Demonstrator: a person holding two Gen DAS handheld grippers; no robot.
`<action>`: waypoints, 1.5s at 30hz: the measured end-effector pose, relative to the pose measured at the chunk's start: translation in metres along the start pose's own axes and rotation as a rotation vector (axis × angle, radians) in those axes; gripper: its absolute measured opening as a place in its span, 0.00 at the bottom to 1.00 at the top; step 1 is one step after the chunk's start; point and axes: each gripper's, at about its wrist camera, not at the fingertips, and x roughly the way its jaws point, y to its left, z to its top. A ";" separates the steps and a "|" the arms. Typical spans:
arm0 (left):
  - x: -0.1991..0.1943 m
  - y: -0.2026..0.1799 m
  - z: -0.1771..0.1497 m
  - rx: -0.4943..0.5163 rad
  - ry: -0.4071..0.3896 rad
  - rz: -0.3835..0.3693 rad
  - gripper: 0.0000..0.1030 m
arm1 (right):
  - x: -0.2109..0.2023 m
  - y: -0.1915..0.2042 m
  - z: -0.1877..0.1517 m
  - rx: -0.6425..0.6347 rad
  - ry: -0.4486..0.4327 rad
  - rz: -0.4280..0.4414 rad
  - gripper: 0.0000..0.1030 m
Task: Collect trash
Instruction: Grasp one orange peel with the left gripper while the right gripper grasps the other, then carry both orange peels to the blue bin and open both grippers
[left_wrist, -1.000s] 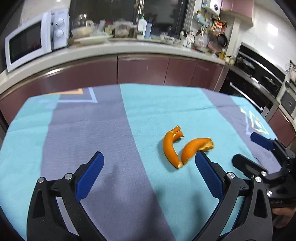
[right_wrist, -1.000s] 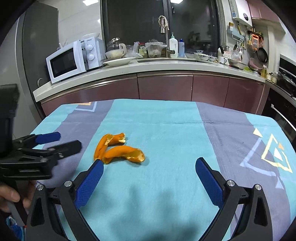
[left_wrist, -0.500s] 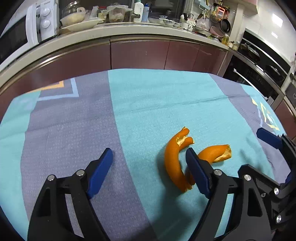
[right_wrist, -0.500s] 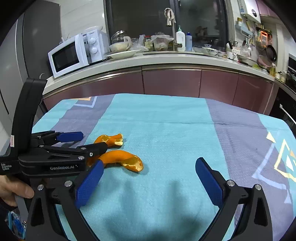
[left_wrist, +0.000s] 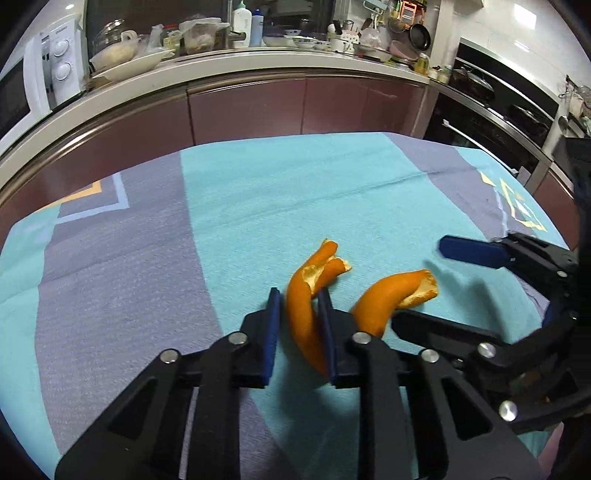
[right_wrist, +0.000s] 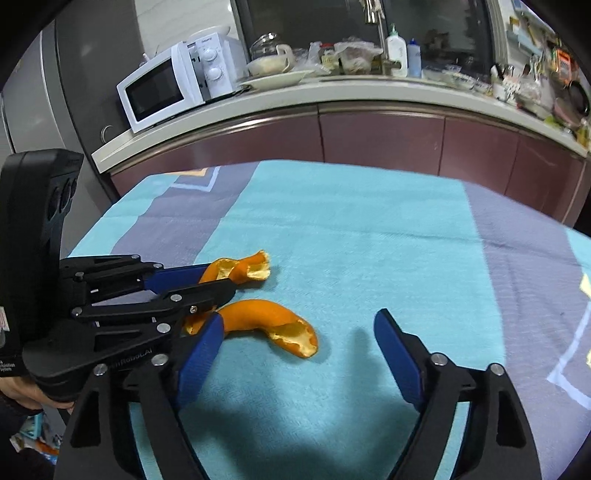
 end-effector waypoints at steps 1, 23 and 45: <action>0.000 0.000 0.000 -0.007 0.001 -0.010 0.16 | 0.002 -0.001 0.001 0.004 0.006 0.007 0.75; -0.026 0.016 -0.018 -0.047 -0.028 -0.004 0.13 | 0.002 0.010 -0.005 -0.008 0.024 0.070 0.12; -0.160 0.044 -0.087 -0.108 -0.214 0.126 0.13 | -0.076 0.075 -0.043 0.012 -0.176 0.118 0.11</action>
